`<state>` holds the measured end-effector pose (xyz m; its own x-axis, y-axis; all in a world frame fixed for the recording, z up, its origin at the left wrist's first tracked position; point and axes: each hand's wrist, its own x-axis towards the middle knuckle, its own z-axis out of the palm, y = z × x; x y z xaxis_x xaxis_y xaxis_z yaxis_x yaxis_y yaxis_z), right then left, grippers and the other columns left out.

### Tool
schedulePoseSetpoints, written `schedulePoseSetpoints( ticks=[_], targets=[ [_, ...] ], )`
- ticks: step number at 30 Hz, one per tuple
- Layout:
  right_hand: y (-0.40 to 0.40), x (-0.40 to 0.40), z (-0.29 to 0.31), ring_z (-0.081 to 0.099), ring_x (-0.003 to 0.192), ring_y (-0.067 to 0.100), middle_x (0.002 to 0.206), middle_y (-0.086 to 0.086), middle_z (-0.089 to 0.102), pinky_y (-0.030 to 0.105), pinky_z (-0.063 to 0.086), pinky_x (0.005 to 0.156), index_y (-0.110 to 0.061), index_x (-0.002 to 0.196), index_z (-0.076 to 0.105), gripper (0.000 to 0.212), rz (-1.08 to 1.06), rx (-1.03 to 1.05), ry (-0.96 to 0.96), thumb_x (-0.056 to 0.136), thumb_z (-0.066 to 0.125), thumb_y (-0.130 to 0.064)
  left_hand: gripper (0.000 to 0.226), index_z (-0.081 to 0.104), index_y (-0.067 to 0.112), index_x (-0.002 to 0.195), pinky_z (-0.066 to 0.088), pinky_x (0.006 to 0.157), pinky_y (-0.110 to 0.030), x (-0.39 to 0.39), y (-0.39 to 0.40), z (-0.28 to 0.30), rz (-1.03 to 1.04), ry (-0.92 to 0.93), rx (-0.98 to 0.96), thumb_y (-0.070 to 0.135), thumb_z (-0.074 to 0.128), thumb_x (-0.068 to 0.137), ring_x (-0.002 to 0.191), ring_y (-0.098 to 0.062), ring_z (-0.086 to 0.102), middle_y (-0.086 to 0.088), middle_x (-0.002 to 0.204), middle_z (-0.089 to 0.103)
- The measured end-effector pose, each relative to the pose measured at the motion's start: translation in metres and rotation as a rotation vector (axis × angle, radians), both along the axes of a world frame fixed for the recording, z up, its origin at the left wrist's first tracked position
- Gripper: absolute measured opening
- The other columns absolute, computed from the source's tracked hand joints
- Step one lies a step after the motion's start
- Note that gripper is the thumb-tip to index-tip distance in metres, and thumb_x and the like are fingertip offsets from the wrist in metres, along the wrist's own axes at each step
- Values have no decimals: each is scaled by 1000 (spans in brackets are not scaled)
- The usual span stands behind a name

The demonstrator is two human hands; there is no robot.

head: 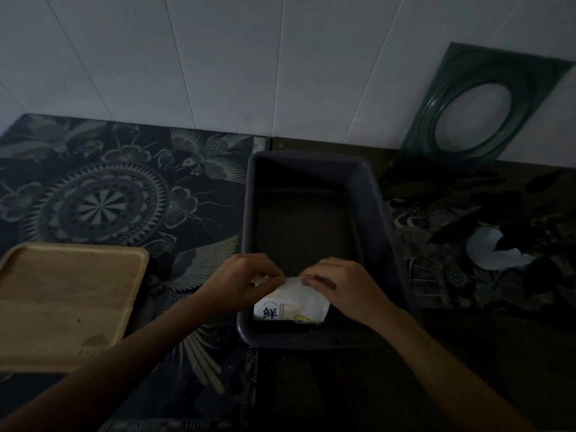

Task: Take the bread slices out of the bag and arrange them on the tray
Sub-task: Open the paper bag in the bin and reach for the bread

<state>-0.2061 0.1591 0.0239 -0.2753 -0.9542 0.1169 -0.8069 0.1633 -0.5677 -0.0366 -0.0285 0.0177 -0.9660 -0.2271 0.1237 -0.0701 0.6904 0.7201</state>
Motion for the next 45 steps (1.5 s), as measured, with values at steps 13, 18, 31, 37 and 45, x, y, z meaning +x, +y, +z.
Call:
schedulePoseSetpoints(
  ticks=[13,18,31,37,45],
  targets=[
    [-4,26,-10,51,128,31,136,8,61,46,44,104,-28,112,76,28,-8,-216,410,84,79,-29,12,74,21,96,56,75,-25,-25,-14,11,61,-69,26,27,65,94,81,-3,67,9,89,72],
    [11,41,-19,49,130,23,125,-4,70,43,40,103,-26,97,76,9,60,-233,449,90,72,-30,14,75,18,99,59,74,-32,-36,-25,16,-7,-45,-98,26,65,93,80,-7,66,3,93,74],
    [22,49,-8,73,91,13,93,-6,80,38,53,88,-22,97,82,11,88,-156,422,89,76,-20,15,75,17,100,57,74,-29,-43,-32,20,-61,-22,-155,25,65,94,82,-10,67,1,96,73],
    [45,58,-5,71,90,7,90,-9,80,32,39,106,-25,98,79,15,233,-74,365,94,65,-27,14,75,16,102,57,75,-32,-46,-37,20,-54,2,-195,23,64,94,82,-10,66,0,96,72],
    [50,58,14,70,95,10,93,-8,80,36,49,102,-23,99,80,22,240,32,326,96,62,-35,17,75,14,101,59,72,-39,-44,-30,21,-85,40,-234,23,62,95,82,-14,67,-2,96,71]
  ],
)
